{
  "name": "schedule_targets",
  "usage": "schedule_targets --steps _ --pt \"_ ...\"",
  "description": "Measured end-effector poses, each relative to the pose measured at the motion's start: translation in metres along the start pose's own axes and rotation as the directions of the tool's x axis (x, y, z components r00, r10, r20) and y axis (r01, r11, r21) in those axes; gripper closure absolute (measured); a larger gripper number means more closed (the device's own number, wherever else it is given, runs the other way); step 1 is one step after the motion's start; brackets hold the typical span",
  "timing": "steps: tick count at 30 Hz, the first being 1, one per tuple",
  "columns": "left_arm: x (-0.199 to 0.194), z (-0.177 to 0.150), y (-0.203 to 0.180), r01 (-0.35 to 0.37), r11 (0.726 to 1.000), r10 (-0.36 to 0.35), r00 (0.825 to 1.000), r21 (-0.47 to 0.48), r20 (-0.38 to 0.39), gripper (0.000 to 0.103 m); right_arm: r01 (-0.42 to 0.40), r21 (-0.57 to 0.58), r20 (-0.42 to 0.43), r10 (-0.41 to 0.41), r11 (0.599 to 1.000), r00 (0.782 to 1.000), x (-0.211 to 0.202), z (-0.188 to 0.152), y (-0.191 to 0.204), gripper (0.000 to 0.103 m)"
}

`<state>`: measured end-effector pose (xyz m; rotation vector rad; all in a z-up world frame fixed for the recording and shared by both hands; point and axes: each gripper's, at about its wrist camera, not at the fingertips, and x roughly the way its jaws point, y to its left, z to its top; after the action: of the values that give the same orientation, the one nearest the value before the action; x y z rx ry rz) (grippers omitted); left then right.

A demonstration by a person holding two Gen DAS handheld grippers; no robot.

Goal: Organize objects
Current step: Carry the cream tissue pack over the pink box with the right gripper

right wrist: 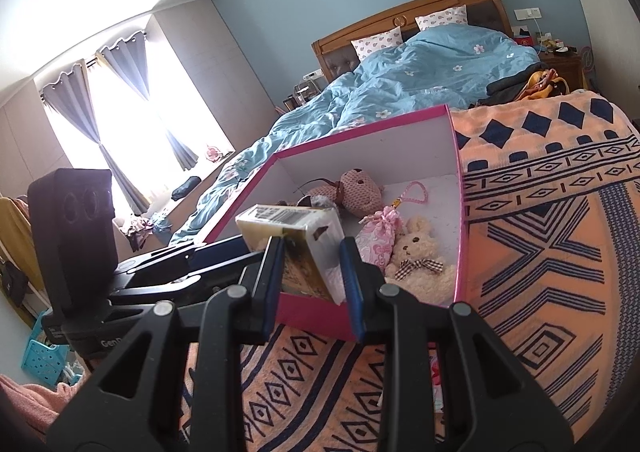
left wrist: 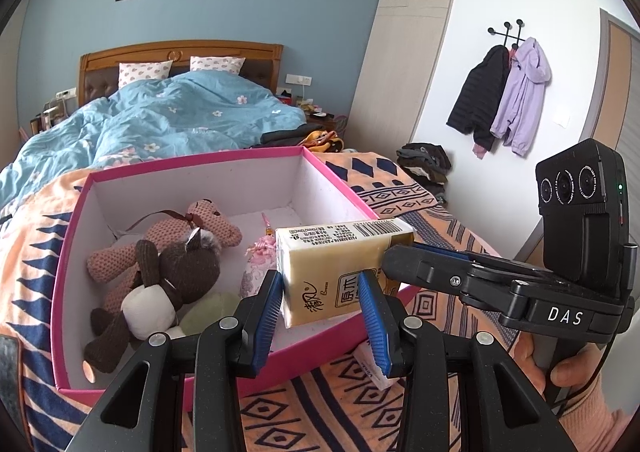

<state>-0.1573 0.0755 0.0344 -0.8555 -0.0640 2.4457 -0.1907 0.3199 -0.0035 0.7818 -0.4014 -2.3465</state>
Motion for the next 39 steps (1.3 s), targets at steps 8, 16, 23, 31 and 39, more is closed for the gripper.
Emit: schedule_targets --steps 8,16,23,31,39 --pt "0.006 0.003 0.001 -0.005 1.000 0.005 1.000 -0.005 -0.010 0.063 0.008 0.012 -0.002 -0.008 1.000 1.000 0.004 0.002 -0.005 0.071" --pt "0.013 0.005 0.003 -0.009 1.000 0.009 1.000 -0.011 -0.026 0.063 0.019 0.017 -0.010 -0.019 1.000 1.000 0.010 0.004 -0.009 0.071" --pt "0.021 0.004 0.005 -0.015 1.000 0.014 0.999 -0.018 -0.043 0.063 0.026 0.026 -0.022 -0.025 0.999 0.999 0.016 0.004 -0.014 0.071" --pt "0.031 0.002 0.008 -0.017 1.000 0.016 0.998 -0.026 -0.067 0.063 0.041 0.040 -0.042 -0.040 0.998 0.998 0.023 0.003 -0.020 0.071" --pt "0.040 0.002 0.011 -0.016 0.999 0.012 0.996 -0.040 -0.091 0.063 0.063 0.043 -0.054 -0.060 0.997 0.997 0.027 0.002 -0.022 0.071"
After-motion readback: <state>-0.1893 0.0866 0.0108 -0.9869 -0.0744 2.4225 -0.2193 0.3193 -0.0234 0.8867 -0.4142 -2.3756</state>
